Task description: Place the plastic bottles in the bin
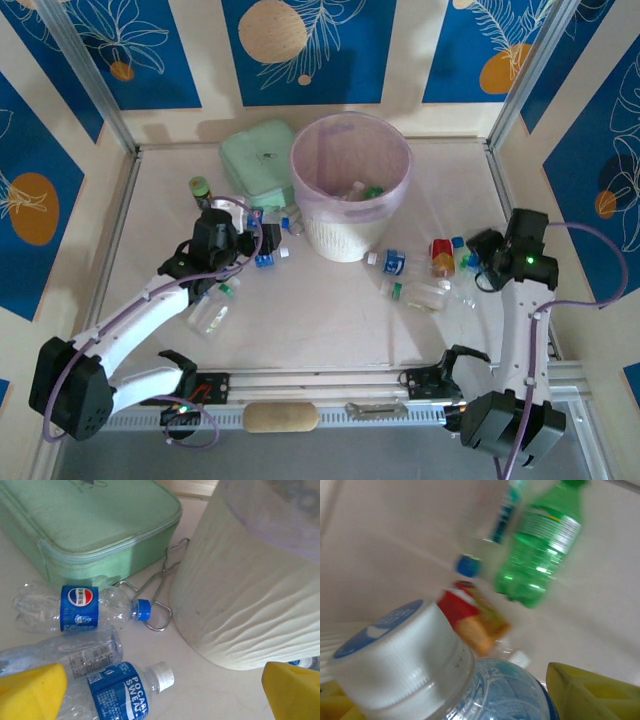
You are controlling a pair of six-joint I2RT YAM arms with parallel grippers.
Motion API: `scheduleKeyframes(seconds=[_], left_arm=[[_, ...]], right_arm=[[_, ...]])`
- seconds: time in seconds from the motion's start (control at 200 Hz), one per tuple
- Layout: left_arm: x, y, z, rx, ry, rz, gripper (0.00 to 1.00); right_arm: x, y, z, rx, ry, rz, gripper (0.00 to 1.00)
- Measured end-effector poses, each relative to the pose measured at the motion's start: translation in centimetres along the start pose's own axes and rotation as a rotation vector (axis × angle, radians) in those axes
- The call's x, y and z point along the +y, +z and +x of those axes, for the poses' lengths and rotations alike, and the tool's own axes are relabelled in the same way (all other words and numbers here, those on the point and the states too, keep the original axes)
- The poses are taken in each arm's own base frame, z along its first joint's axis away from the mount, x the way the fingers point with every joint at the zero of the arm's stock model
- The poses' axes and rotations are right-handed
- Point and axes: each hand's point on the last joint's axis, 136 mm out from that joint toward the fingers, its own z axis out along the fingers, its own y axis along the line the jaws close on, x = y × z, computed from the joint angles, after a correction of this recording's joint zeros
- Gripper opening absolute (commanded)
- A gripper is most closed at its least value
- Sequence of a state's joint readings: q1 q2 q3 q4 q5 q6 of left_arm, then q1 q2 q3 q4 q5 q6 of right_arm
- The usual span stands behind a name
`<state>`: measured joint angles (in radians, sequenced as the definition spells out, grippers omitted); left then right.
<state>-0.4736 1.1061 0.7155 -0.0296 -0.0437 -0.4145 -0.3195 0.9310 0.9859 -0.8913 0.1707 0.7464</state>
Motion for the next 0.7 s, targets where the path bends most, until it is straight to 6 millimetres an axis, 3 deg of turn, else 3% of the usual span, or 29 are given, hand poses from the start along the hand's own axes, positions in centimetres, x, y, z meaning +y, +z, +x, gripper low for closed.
scheduleKeyframes(seconds=[0.175, 0.345, 0.565, 0.7], left_arm=[[2.3, 0.4, 0.5, -0.006, -0.123, -0.020, 1.00], [4.2, 0.4, 1.3, -0.005, -0.232, -0.040, 1.00], [4.6, -0.4, 1.1, -0.028, -0.283, -0.037, 1.00], [4.5, -1.0, 0.6, -0.053, -0.289, -0.028, 1.00]], right_arm=[[9.1, -3.9, -2.4, -0.029, -0.129, -0.240, 0.33], [17.9, -8.2, -3.2, -0.073, -0.270, -0.460, 0.04], [27.5, -13.7, -2.7, -0.154, -0.411, -0.728, 0.01], [32.5, -15.0, -1.8, -0.182, -0.469, -0.853, 0.01]])
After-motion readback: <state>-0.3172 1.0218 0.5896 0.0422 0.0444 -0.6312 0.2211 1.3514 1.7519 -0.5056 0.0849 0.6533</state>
